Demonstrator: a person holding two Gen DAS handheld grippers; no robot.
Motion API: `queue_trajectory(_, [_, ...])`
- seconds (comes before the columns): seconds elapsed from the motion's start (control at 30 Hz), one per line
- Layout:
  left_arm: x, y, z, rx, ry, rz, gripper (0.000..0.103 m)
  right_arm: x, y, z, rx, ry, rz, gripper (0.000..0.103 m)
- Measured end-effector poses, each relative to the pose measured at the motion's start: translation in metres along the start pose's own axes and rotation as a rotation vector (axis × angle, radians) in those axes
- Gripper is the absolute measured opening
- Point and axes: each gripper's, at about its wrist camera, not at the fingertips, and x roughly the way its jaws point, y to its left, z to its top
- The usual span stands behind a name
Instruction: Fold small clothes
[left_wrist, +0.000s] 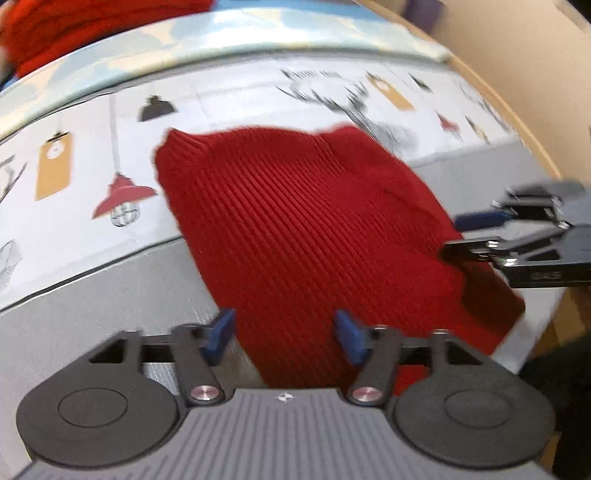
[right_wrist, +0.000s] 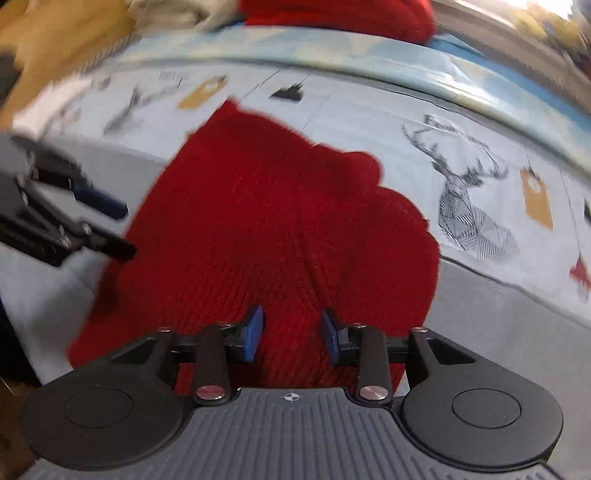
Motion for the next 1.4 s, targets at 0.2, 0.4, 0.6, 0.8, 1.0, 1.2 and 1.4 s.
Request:
queue_trajectory(0.2, [0.023, 0.033, 0.003, -0.244, 0.011, 0.029, 0.101, -0.009, -0.070, -0.009, 0.376, -0.084, -0.124, 0.077])
queue_trajectory(0.4, [0.045, 0.060, 0.000, -0.472, 0.048, -0.101, 0.103, 0.031, -0.106, -0.037, 0.555, 0.085, -0.083, 0.077])
queue_trajectory(0.6, [0.065, 0.064, 0.010, -0.544, 0.072, -0.217, 0.103, 0.046, -0.119, -0.046, 0.647, 0.118, 0.011, 0.077])
queue_trajectory(0.8, [0.069, 0.053, 0.019, -0.473, 0.053, -0.192, 0.090, 0.048, -0.115, -0.032, 0.636, 0.070, 0.105, 0.023])
queue_trajectory(1.0, [0.031, 0.045, 0.037, -0.339, -0.059, -0.087, 0.063, 0.050, -0.101, -0.012, 0.587, 0.013, 0.099, 0.009])
queue_trajectory(1.2, [-0.002, 0.071, 0.046, -0.301, -0.149, 0.061, 0.062, 0.066, -0.058, 0.023, 0.522, -0.077, 0.202, 0.008])
queue_trajectory(1.4, [-0.020, 0.113, 0.040, -0.350, -0.155, 0.137, 0.062, 0.095, -0.019, 0.047, 0.485, -0.073, 0.207, 0.007])
